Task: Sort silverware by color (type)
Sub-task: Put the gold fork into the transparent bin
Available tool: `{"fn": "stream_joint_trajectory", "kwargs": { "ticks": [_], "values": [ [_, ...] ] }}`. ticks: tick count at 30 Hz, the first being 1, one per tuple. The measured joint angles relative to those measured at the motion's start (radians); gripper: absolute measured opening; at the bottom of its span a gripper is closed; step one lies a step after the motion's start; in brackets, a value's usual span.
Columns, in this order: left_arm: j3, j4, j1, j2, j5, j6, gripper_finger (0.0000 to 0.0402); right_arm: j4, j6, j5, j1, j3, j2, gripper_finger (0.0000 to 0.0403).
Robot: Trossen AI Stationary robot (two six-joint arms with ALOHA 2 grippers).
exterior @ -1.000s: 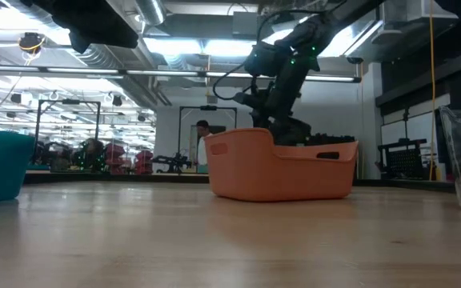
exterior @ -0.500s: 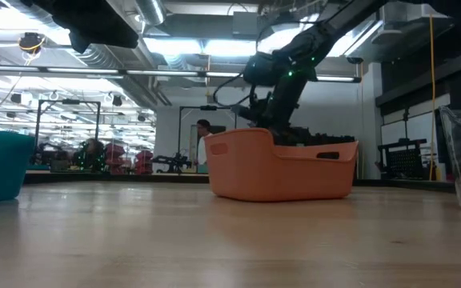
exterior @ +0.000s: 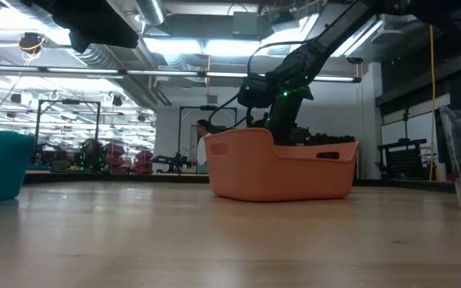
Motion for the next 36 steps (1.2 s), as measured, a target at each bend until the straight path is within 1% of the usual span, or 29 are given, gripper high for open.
{"fn": "stream_joint_trajectory", "kwargs": {
  "ticks": [13, 17, 19, 36],
  "values": [
    [0.000, 0.000, 0.000, 0.000, 0.002, -0.002, 0.0070, 0.025, 0.050, 0.008, 0.000, 0.000, 0.000, 0.0099],
    [0.000, 0.000, 0.000, 0.000, 0.003, -0.004, 0.0070, 0.026, 0.093, 0.043, 0.000, 0.000, 0.000, 0.0099],
    [0.000, 0.000, 0.000, 0.000, 0.003, -0.004, 0.0070, 0.028, 0.094, 0.057, 0.000, 0.000, 0.000, 0.0099],
    [0.000, 0.000, 0.000, 0.000, 0.003, -0.003, 0.0070, 0.075, 0.105, 0.071, 0.001, 0.000, 0.000, 0.0099]
  ]
}}
